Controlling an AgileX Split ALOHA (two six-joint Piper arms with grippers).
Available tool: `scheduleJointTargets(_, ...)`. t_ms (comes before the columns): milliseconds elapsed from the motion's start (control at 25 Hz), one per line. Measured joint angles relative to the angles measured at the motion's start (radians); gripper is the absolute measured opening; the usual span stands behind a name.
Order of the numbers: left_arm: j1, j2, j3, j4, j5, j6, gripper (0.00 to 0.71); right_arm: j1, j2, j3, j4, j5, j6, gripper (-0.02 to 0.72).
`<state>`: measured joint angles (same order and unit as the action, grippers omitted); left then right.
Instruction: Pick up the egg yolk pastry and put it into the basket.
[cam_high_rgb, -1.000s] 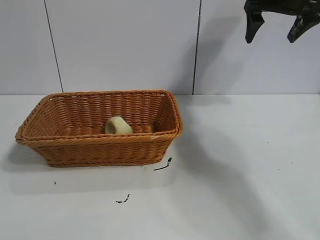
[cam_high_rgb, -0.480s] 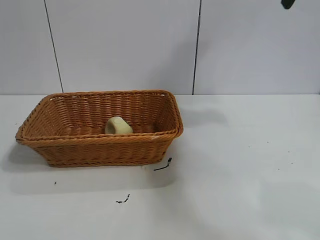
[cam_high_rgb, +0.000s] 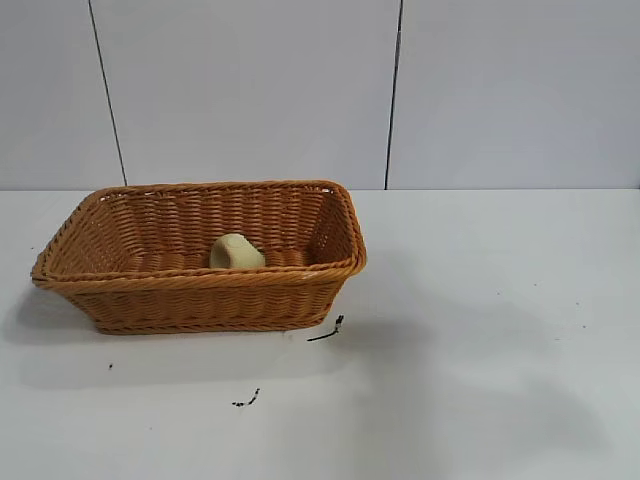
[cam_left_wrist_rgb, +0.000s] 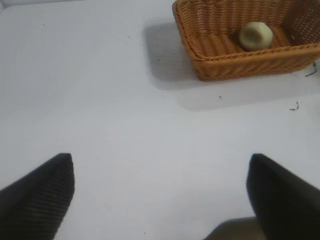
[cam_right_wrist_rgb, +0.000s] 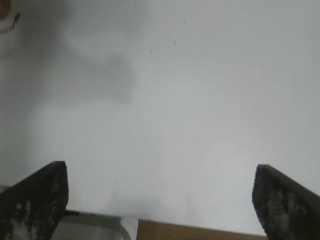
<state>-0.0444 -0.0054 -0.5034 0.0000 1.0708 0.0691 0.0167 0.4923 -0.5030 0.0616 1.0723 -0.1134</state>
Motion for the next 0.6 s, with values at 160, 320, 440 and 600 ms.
scheduleJointTargets(160, 0.0, 0.0, 0.0, 0.0, 0.0, 0.0, 0.696, 0.0, -0.22, 0.011, 0.005, -0.037, -0.003, 0.693)
scheduleJointTargets(320, 0.0, 0.0, 0.0, 0.0, 0.0, 0.0, 0.696, 0.0, -0.374, 0.014, 0.005, -0.04, 0.024, 0.693)
scheduleJointTargets(440, 0.0, 0.0, 0.0, 0.0, 0.0, 0.0, 0.696, 0.0, -0.461, 0.014, -0.015, -0.04, 0.068, 0.693)
scheduleJointTargets(600, 0.0, 0.0, 0.0, 0.0, 0.0, 0.0, 0.696, 0.0, -0.496, 0.016, -0.052, -0.041, 0.122, 0.693)
